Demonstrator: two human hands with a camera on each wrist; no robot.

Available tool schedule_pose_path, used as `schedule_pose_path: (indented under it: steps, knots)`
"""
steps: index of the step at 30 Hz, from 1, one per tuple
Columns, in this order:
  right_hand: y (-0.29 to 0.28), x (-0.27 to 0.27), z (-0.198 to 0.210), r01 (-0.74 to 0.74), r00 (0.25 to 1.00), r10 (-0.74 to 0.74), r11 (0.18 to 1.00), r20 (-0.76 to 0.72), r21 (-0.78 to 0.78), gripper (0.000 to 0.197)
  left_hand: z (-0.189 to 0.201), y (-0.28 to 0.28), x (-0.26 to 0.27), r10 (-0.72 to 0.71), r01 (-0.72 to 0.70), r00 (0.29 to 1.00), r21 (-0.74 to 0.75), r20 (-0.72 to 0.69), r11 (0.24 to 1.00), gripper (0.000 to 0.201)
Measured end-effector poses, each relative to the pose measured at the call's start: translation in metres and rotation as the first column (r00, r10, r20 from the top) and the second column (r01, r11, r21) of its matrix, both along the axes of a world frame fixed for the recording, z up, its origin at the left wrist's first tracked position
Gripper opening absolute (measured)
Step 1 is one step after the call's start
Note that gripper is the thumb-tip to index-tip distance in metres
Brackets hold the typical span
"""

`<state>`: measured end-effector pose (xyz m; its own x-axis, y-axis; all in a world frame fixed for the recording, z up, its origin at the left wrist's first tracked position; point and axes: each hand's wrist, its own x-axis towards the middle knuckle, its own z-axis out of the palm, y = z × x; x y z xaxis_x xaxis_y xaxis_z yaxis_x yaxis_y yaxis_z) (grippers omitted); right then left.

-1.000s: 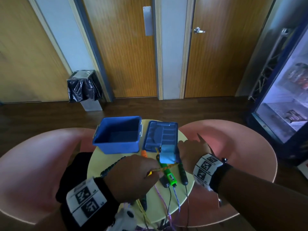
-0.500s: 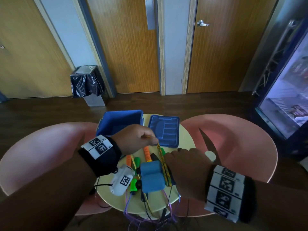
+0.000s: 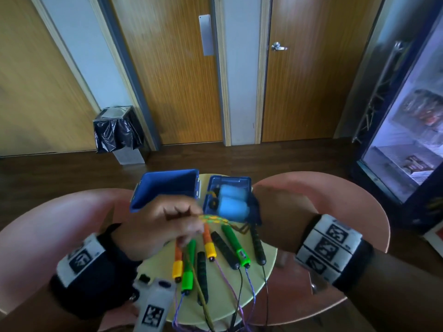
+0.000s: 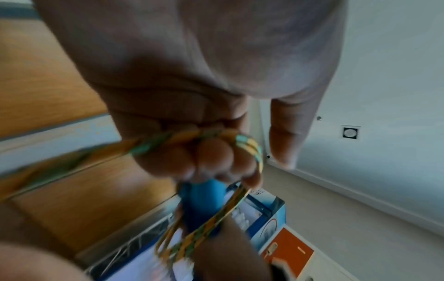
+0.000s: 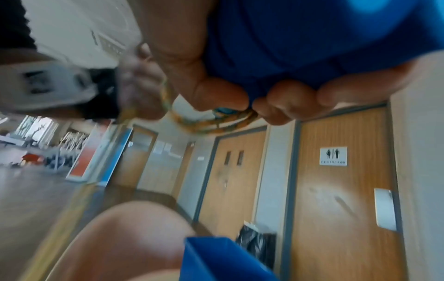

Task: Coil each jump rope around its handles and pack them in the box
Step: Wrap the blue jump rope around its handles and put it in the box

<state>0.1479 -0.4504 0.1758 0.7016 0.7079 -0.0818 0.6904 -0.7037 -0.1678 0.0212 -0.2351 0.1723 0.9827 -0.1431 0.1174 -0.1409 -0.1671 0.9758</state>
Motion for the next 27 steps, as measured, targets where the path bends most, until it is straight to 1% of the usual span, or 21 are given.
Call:
schedule_pose_path:
  steps: [1,2,3,4,5,7,8,9,11,12,13,15,16,17,18,20,21,23,24,26,27]
  knots:
    - [0.002,0.003,0.008,0.001,1.0,-0.002,0.998,0.016,0.064,0.028,-0.006,-0.003,-0.004,-0.088,0.084,0.99,-0.039,-0.11,0.996,0.04]
    - [0.005,0.003,0.017,-0.008,1.0,0.005,0.992,0.019,0.127,0.03,-0.015,-0.006,-0.005,-0.163,0.15,0.962,-0.074,-0.218,0.986,0.047]
    - [0.008,0.0,0.026,-0.023,1.0,0.02,0.982,0.019,0.188,0.031,-0.026,-0.01,-0.005,-0.21,0.183,0.929,-0.115,-0.304,0.976,0.052]
    - [0.012,-0.003,0.034,-0.038,0.999,0.036,0.97,0.014,0.241,0.031,-0.036,-0.014,-0.004,-0.228,0.186,0.909,-0.151,-0.349,0.971,0.052]
    - [0.016,-0.007,0.04,-0.06,0.998,0.06,0.957,0.009,0.285,0.03,-0.044,-0.02,-0.002,-0.219,0.156,0.908,-0.197,-0.356,0.968,0.049]
    - [0.024,-0.013,0.048,-0.111,0.993,0.12,0.936,-0.005,0.335,0.028,-0.051,-0.034,0.005,-0.123,0.022,0.945,-0.315,-0.304,0.949,0.041]
    - [0.027,-0.014,0.048,-0.123,0.99,0.137,0.932,-0.018,0.342,0.029,-0.051,-0.042,0.009,-0.033,-0.069,0.962,-0.356,-0.273,0.932,0.035]
    - [0.031,-0.013,0.048,-0.121,0.99,0.139,0.933,-0.031,0.339,0.03,-0.048,-0.049,0.013,0.08,-0.163,0.969,-0.361,-0.234,0.918,0.029]
    - [0.035,-0.007,0.041,-0.075,0.995,0.09,0.944,-0.03,0.321,0.031,-0.043,-0.059,0.016,0.327,-0.352,0.935,-0.252,-0.136,0.901,0.032]
    - [0.037,-0.002,0.037,-0.048,0.999,0.053,0.953,-0.009,0.298,0.031,-0.041,-0.061,0.016,0.395,-0.407,0.913,-0.175,-0.1,0.897,0.034]
    - [0.039,0.004,0.032,-0.023,1.0,0.016,0.965,0.026,0.261,0.031,-0.041,-0.064,0.014,0.42,-0.428,0.903,-0.098,-0.089,0.898,0.035]
    - [0.042,0.015,0.018,0.022,0.994,-0.039,0.985,0.098,0.169,0.033,-0.041,-0.068,0.007,0.418,-0.401,0.903,0.159,-0.099,0.902,0.035]
    - [0.044,0.02,0.011,0.045,0.993,-0.059,0.991,0.107,0.125,0.034,-0.042,-0.069,0.004,0.421,-0.373,0.902,0.312,-0.1,0.874,0.035]
    - [0.047,0.023,0.004,0.065,0.991,-0.074,0.995,0.109,0.08,0.033,-0.042,-0.068,0.003,0.426,-0.35,0.899,0.422,-0.099,0.836,0.033]
    - [0.049,0.025,-0.003,0.074,0.99,-0.077,0.997,0.115,0.029,0.033,-0.041,-0.066,0.004,0.423,-0.333,0.902,0.479,-0.089,0.812,0.03]
    - [0.053,0.022,-0.017,0.035,0.987,-0.02,0.996,0.158,-0.087,0.032,-0.038,-0.055,0.008,0.363,-0.279,0.93,0.548,-0.049,0.788,0.025]
    - [0.055,0.019,-0.024,-0.003,0.984,0.028,0.991,0.179,-0.137,0.031,-0.036,-0.049,0.011,0.319,-0.241,0.948,0.618,-0.017,0.748,0.025]
    - [0.058,0.009,-0.035,-0.08,0.976,0.117,0.978,0.184,-0.195,0.028,-0.028,-0.033,0.017,0.239,-0.185,0.97,0.759,0.04,0.624,0.026]
    - [0.058,0.004,-0.039,-0.121,0.971,0.16,0.97,0.177,-0.212,0.025,-0.025,-0.024,0.021,0.203,-0.17,0.977,0.8,0.061,0.576,0.024]
    - [0.056,-0.008,-0.042,-0.209,0.956,0.25,0.947,0.151,-0.244,0.021,-0.018,-0.008,0.029,0.14,-0.114,0.989,0.841,0.046,0.53,0.023]
    - [0.053,-0.014,-0.041,-0.256,0.945,0.295,0.936,0.141,-0.244,0.02,-0.016,-0.001,0.032,0.112,-0.069,0.994,0.844,0.011,0.532,0.024]
